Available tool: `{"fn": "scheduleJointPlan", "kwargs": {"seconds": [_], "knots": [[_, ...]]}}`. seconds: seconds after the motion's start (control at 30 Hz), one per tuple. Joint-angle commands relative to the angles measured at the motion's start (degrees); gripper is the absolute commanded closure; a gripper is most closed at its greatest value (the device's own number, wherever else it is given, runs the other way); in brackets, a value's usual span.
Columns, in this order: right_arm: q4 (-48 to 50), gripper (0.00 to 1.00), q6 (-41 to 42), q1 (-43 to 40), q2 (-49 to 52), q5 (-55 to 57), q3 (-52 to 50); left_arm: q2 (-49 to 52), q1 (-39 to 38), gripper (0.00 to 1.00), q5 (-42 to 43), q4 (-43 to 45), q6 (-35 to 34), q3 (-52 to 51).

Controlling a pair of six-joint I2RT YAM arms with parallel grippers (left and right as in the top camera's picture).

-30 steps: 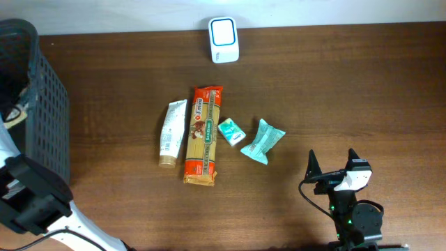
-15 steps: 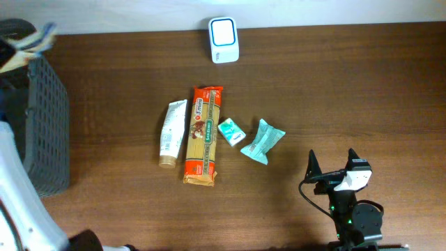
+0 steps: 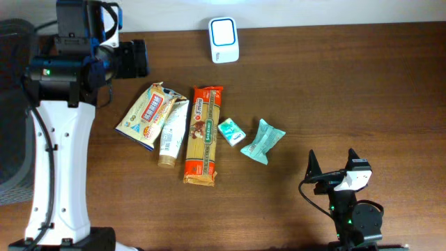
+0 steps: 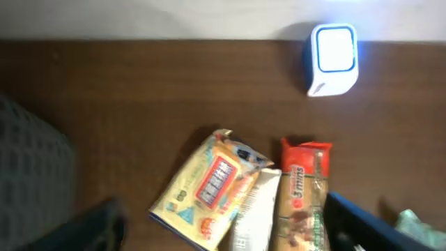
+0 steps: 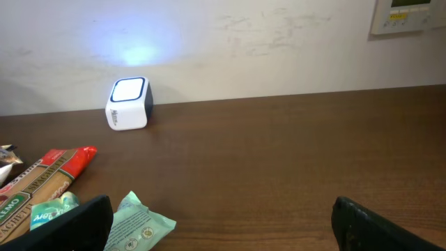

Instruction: Scan the item barcode

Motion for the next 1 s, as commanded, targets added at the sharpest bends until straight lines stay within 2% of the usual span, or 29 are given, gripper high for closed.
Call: {"fn": "scheduleJointPlan", "kwargs": {"seconds": [0.0, 0.07, 0.1, 0.23, 0.43, 0.53, 0.63, 0.77, 0.83, 0.9, 0.97], "knots": [[-0.1, 0.01, 0.2, 0.4, -0.4, 0.3, -0.5, 1.0, 1.2, 0.01, -1.9, 0.0, 10.8, -0.1], [-0.1, 0.01, 0.2, 0.4, -0.4, 0.3, -0.5, 2.3, 4.5, 0.01, -6.3, -3.8, -0.5, -0.2], [-0.1, 0.01, 0.2, 0.4, -0.4, 0.3, -0.5, 3.1, 7.4, 0.01, -6.2, -6.3, -0.7, -0.9], [-0.1, 0.01, 0.2, 0.4, -0.4, 0.3, -0.5, 4.2, 13.4, 0.01, -2.1, -6.0, 1.4, -5.4], [-0.1, 0.01, 0.2, 0.4, -0.4, 0.3, -0.5, 5.3, 19.2, 0.00, -3.2, -6.7, 1.4, -6.6], [-0.1, 0.01, 0.2, 0.4, -0.4, 0.3, -0.5, 5.7, 21.5, 0.01, -3.2, -7.0, 7.5, -6.6], [-0.1, 0.01, 0.2, 0.4, -0.4, 0.3, -0.5, 6.0, 24.6, 0.01, -6.1, -6.9, 7.5, -6.6], [-0.1, 0.01, 0.2, 0.4, -0.4, 0.3, -0.5, 6.0, 27.5, 0.01, -5.9, -6.9, 7.5, -6.6], [-0.1, 0.01, 0.2, 0.4, -0.4, 0.3, -0.5, 6.0, 27.4, 0.01, -1.3, -6.5, 7.5, -6.6], [-0.1, 0.01, 0.2, 0.4, -0.4, 0.3, -0.5, 6.0, 26.4, 0.03, 8.8, -6.4, 12.9, -6.3], [-0.1, 0.01, 0.2, 0.4, -0.4, 0.3, -0.5, 5.9, 24.0, 0.03, 13.5, -6.0, 13.2, -3.9]]}}
